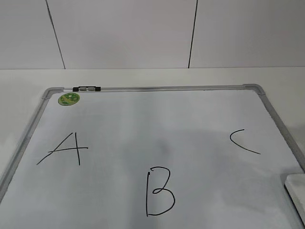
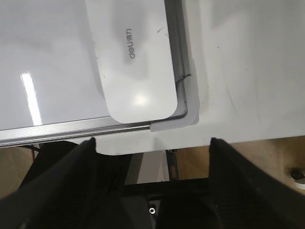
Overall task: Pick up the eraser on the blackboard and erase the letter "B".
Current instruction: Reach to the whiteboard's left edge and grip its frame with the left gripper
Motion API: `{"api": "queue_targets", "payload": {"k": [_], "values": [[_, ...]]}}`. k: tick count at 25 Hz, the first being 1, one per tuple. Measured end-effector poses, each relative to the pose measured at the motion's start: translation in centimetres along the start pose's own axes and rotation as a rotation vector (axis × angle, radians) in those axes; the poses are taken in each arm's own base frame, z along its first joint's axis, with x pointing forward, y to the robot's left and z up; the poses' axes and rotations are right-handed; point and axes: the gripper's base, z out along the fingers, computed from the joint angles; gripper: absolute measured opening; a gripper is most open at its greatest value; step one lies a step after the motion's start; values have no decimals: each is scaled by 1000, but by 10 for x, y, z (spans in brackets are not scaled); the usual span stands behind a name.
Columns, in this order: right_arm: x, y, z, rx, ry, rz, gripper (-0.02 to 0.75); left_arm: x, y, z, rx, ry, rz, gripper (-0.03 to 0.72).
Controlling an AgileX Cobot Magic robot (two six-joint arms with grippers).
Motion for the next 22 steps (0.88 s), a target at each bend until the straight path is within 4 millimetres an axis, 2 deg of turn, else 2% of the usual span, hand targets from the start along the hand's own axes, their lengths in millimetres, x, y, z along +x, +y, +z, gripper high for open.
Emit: {"api": "queue_targets", "payload": {"k": [5, 10, 17, 22], "values": [[0, 0, 0, 0, 0, 0, 582, -41, 1, 36, -25, 26, 9, 239], [0, 0, 0, 0, 0, 0, 582, -70, 1, 69, -30, 38, 9, 239], [0, 0, 0, 0, 0, 0, 582, -86, 2, 116, -31, 85, 3, 239], [0, 0, 0, 0, 0, -2, 582, -91, 3, 130, -29, 91, -2, 239]]}}
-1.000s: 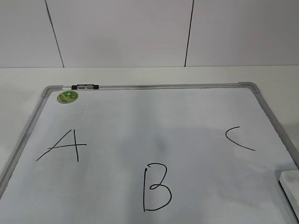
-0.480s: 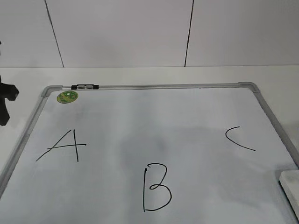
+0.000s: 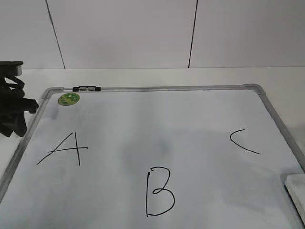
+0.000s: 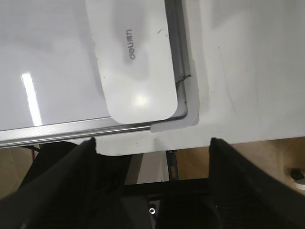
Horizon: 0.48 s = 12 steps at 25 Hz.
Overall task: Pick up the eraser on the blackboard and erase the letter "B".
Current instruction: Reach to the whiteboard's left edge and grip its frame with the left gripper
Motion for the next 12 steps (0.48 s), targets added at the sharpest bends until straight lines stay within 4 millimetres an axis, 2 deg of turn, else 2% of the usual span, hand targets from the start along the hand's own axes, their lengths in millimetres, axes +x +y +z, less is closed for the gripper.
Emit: {"api": "queue_targets", "payload": {"k": [6, 12], "values": [[0, 0, 0, 0, 0, 0, 582, -2, 1, 15, -2, 17, 2, 237], [0, 0, 0, 0, 0, 0, 582, -2, 1, 17, -2, 21, 20, 234]]}}
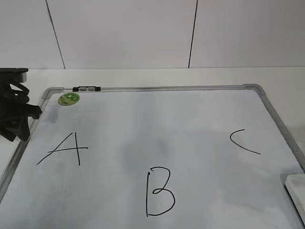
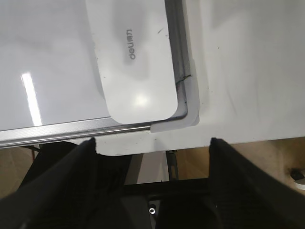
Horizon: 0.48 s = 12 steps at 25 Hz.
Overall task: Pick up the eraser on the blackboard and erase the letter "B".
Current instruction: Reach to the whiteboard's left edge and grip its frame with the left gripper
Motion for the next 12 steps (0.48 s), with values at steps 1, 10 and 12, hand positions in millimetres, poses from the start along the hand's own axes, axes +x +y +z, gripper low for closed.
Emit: {"api": "queue_targets", "payload": {"k": [1, 10, 12], "values": [[0, 0, 0, 0, -2, 0, 582, 0, 0, 0, 0, 0, 0, 234], [0, 0, 0, 0, -2, 0, 582, 0, 0, 0, -1, 0, 3, 234], [0, 0, 0, 0, -2, 0, 582, 0, 0, 0, -1, 0, 3, 234]]}}
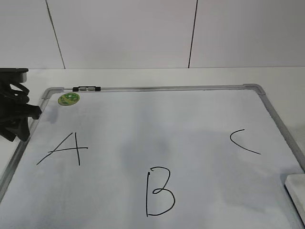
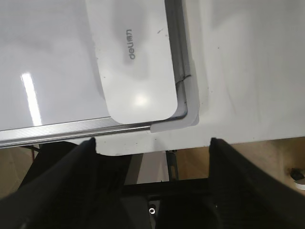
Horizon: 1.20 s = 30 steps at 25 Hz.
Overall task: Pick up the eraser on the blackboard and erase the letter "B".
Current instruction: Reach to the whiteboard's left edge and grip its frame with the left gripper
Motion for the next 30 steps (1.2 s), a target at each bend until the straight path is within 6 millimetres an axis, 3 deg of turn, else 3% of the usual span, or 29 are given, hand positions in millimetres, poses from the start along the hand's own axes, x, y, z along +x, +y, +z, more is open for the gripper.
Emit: {"api": "queue_targets", "payload": {"k": [30], "values": [[0, 0, 0, 0, 0, 0, 582, 4, -2, 0, 22, 41, 21, 234]]}}
